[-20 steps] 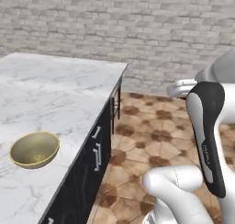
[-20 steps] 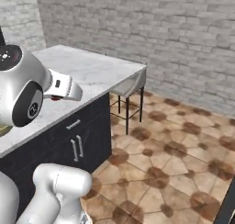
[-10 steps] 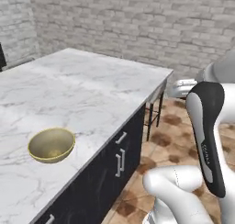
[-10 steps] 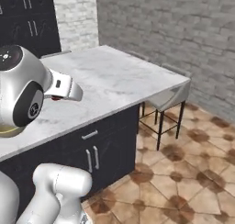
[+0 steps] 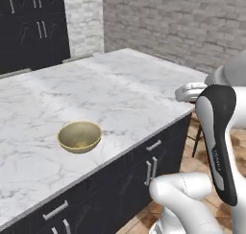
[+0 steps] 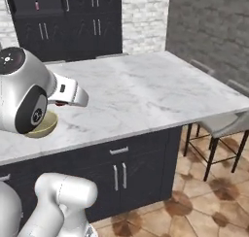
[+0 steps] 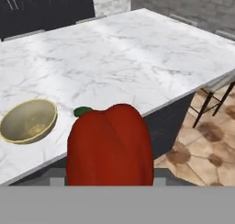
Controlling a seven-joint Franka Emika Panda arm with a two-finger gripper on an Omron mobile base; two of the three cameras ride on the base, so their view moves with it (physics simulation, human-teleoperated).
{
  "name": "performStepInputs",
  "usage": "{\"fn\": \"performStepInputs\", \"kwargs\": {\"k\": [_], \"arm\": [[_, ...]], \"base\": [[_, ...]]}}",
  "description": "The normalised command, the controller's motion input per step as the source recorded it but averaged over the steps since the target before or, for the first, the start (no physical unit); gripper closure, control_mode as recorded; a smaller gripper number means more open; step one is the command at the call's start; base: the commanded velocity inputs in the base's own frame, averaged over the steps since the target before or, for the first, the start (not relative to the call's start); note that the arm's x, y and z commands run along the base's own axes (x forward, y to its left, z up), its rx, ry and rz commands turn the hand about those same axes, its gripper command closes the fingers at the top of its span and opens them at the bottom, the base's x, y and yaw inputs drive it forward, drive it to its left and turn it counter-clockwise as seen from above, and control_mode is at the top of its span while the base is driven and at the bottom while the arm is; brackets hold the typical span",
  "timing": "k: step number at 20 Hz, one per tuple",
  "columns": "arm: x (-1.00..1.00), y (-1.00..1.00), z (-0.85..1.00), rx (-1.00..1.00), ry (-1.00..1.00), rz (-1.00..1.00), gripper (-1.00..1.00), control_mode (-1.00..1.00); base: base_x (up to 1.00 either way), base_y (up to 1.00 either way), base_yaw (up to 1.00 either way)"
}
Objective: Pick the bell pepper from the cabinet and place it in the bowl. Then pick the bowl and place it in the sink. Then turn on the sink facuet.
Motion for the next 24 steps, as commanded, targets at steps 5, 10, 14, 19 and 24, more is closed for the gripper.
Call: {"fn": "performStepInputs", "kwargs": {"k": [5, 10, 14, 19, 24], "arm": [[0.00, 0.00, 0.00, 0.00, 0.00, 0.00, 1.00, 1.00], [0.00, 0.00, 0.00, 0.00, 0.00, 0.00, 1.00, 1.00], [0.00, 0.00, 0.00, 0.00, 0.00, 0.00, 1.00, 1.00], [0.00, 0.00, 0.00, 0.00, 0.00, 0.00, 1.00, 1.00], [0.00, 0.00, 0.00, 0.00, 0.00, 0.00, 1.00, 1.00]], "base": [[0.02, -0.13, 0.52], [0.00, -0.07, 0.47], [0.05, -0.14, 0.43], [0.27, -0.15, 0.41], [0.48, -0.37, 0.26]]}}
